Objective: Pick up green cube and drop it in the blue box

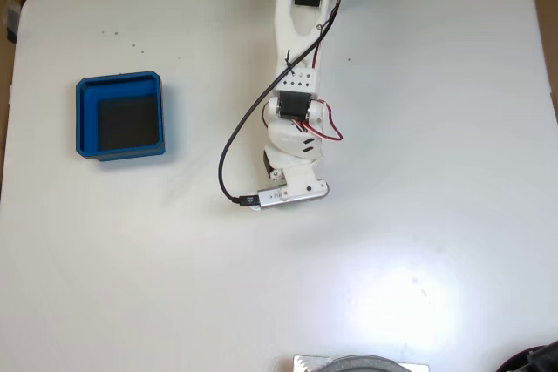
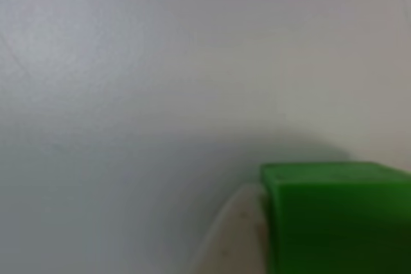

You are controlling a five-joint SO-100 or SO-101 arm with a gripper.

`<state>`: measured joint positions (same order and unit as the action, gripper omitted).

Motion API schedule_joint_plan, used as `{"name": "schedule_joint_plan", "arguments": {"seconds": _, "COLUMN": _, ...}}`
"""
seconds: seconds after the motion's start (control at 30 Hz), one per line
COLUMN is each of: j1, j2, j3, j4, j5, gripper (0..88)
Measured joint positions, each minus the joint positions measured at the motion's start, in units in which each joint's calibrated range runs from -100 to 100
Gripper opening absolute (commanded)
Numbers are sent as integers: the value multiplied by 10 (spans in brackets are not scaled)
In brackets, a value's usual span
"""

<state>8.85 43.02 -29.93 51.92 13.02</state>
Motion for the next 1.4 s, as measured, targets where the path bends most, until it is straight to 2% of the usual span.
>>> {"name": "schedule_joint_plan", "arguments": {"seconds": 0.8, "j1": 0, "j2": -8, "j3": 0, "j4": 2, "j5": 0, "gripper": 20}}
{"name": "schedule_joint_plan", "arguments": {"seconds": 1.1, "j1": 0, "j2": -112, "j3": 0, "j4": 122, "j5": 0, "gripper": 21}}
{"name": "schedule_joint_plan", "arguments": {"seconds": 1.4, "j1": 0, "j2": -215, "j3": 0, "j4": 149, "j5": 0, "gripper": 21}}
